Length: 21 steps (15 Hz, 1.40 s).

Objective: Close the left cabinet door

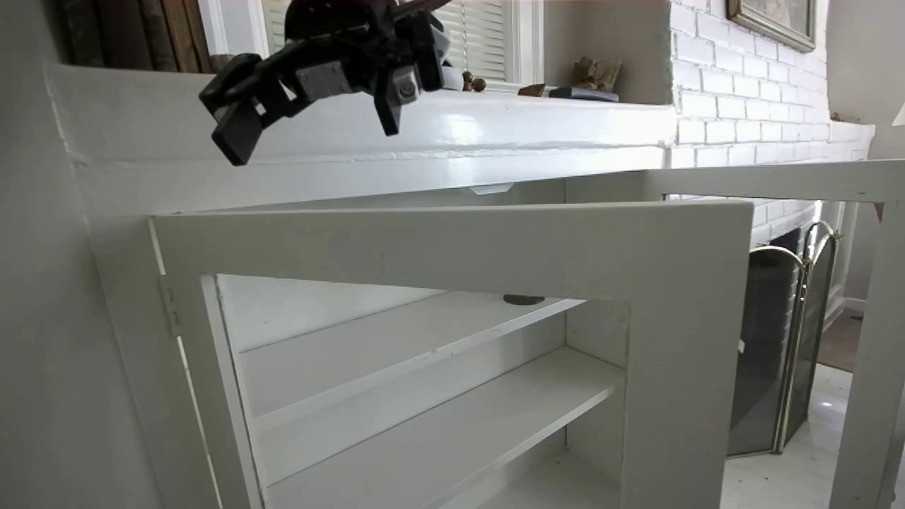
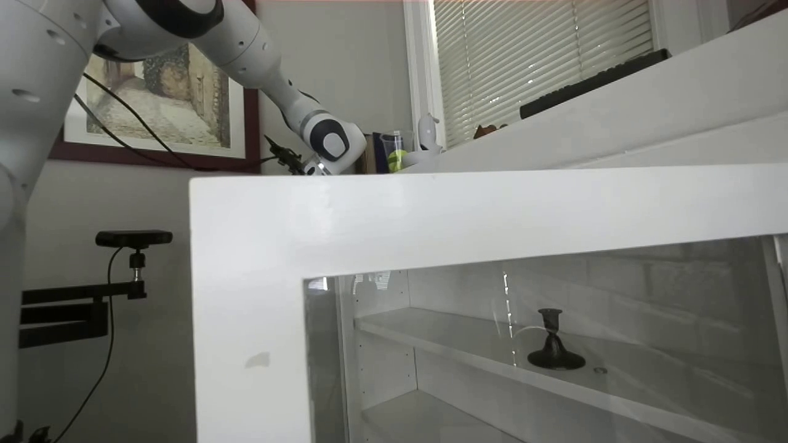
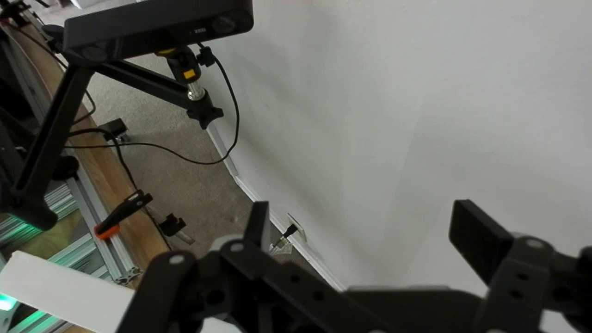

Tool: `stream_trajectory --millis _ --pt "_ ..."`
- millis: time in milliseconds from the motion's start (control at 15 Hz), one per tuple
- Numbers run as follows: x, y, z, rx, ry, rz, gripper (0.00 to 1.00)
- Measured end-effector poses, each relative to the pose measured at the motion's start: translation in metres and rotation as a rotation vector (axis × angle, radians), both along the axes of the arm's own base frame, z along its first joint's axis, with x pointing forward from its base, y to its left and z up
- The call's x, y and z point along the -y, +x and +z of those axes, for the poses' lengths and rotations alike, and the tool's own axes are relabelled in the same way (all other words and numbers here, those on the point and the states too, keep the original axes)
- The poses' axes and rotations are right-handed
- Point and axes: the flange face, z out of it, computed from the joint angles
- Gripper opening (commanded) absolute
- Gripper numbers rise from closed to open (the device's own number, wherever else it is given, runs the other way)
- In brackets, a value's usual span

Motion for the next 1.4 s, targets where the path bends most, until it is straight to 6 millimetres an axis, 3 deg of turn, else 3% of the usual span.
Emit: stream_trajectory --millis 733,1400 --pt "-0.005 -0.013 0.006 0.027 -0.285 -0.014 1.0" --pt "-0.007 0.0 -0.029 0.113 -0.38 0.0 1.0"
